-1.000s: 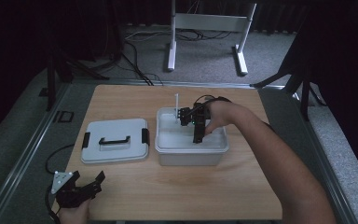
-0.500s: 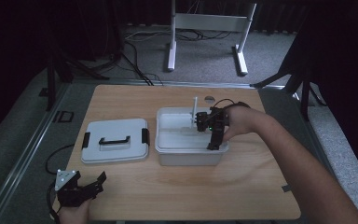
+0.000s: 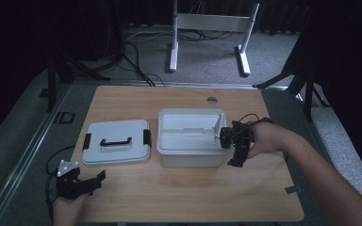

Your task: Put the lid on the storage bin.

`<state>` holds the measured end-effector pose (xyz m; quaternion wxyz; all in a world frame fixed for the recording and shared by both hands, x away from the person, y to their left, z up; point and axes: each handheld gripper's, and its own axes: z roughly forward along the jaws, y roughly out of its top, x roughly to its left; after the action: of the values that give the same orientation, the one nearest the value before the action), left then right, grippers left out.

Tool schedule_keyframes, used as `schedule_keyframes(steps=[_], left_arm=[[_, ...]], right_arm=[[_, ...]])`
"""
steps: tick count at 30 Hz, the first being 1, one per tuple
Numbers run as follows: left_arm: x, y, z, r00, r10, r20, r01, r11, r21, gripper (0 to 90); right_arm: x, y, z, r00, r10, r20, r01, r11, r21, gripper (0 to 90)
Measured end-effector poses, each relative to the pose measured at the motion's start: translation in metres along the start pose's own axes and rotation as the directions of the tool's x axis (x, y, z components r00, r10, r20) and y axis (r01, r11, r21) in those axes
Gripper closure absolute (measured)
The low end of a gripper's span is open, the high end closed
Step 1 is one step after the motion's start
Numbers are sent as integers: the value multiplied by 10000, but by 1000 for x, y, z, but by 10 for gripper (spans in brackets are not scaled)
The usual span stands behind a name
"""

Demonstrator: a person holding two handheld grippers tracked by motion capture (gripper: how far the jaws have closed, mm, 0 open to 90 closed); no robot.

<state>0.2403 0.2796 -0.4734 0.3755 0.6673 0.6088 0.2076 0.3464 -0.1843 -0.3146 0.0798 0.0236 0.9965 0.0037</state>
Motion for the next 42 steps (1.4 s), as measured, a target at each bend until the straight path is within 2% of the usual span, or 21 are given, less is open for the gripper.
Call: schedule_keyframes(steps=[4,6,7,8,9,10,15,22,25,28,37,41,42], left_arm=[[10,13,4,9982,591,14,-591,9963,619,2],[16,19,6,9970,770,85,-774,9934,843,2],[20,24,8,9945,1050,55,-1050,9893,1010,2],[20,24,8,9945,1050,55,-1050,9893,1010,2],[21,27,8,9931,1167,66,-1167,9872,1089,2],[24,33,9,9897,1426,124,-1431,9831,1140,2],[29,46,12,9801,1946,378,-1979,9717,1289,2],[34,60,20,9707,2342,545,-2399,9581,1567,2],[35,67,23,9631,2634,559,-2691,9482,1686,2],[36,74,26,9561,2855,657,-2926,9417,1663,2],[35,92,39,9274,3574,1102,-3721,9116,1748,2],[34,100,45,9111,3907,1313,-4100,8920,1902,2],[34,100,45,9111,3907,1313,-4100,8920,1902,2]], right_arm=[[8,-12,3,9997,177,-144,-175,9998,83,127],[13,-17,7,9999,83,-59,-80,9992,401,122],[15,-20,8,9996,201,-194,-193,9989,438,122],[15,-20,8,9996,201,-194,-193,9989,438,122],[21,-29,14,9993,182,-337,-167,9989,449,122],[23,-32,16,9986,284,-442,-266,9989,397,122],[32,-45,26,9978,350,-557,-337,9992,236,122],[41,-56,40,9957,464,-806,-453,9989,155,122],[45,-60,46,9949,462,-893,-455,9989,99,122],[50,-63,52,9949,400,-925,-385,9991,181,122],[59,-72,66,9930,362,-1121,-349,9993,138,122],[60,-74,70,9915,426,-1227,-413,9991,131,122],[60,-74,70,9914,427,-1236,-418,9991,104,122]])
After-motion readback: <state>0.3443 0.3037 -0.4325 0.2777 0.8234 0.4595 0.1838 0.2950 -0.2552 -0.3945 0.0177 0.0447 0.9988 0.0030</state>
